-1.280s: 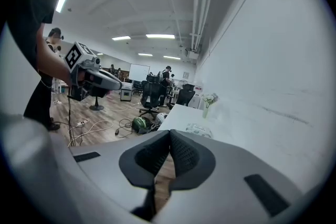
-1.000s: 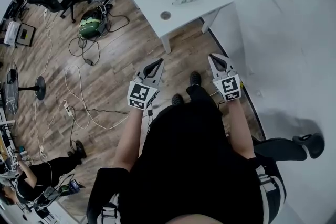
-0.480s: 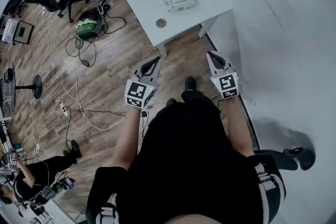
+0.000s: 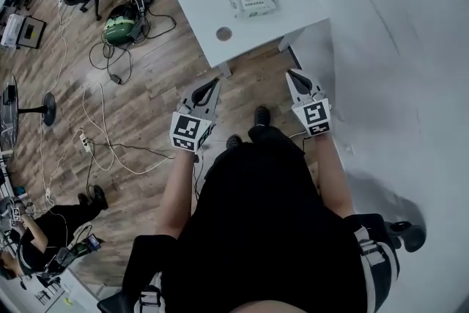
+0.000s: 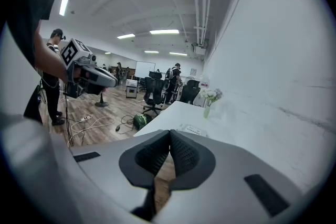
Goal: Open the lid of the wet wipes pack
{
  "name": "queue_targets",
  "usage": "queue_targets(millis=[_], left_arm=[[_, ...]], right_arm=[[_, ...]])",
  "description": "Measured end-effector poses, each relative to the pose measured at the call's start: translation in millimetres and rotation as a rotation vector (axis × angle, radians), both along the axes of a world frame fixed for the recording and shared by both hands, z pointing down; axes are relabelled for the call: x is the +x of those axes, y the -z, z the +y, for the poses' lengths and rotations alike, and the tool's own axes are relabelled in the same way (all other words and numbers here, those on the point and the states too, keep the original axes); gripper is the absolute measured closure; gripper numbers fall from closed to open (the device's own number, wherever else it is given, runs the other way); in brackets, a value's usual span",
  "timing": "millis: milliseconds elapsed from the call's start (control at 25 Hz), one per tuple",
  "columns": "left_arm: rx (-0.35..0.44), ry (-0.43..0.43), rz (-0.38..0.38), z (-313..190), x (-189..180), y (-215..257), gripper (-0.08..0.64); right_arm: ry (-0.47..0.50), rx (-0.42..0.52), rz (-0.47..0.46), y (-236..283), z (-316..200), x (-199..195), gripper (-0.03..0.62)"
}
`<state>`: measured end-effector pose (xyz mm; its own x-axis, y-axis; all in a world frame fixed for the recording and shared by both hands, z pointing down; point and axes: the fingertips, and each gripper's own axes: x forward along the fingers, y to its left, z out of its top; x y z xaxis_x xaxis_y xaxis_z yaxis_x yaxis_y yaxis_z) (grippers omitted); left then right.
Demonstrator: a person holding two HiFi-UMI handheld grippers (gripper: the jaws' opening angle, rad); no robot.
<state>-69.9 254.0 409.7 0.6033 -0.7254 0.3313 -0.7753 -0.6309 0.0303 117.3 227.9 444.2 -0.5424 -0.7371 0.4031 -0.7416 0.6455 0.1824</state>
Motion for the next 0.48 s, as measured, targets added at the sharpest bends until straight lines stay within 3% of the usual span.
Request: queue_targets(millis=[480], left_arm=[[-0.009,0.069,-0.019,-29.2,1.4,0.4,0.537]], right_arm=[[0.050,-0.011,-0.007,-5.6,-39.1,6.6,0.575]])
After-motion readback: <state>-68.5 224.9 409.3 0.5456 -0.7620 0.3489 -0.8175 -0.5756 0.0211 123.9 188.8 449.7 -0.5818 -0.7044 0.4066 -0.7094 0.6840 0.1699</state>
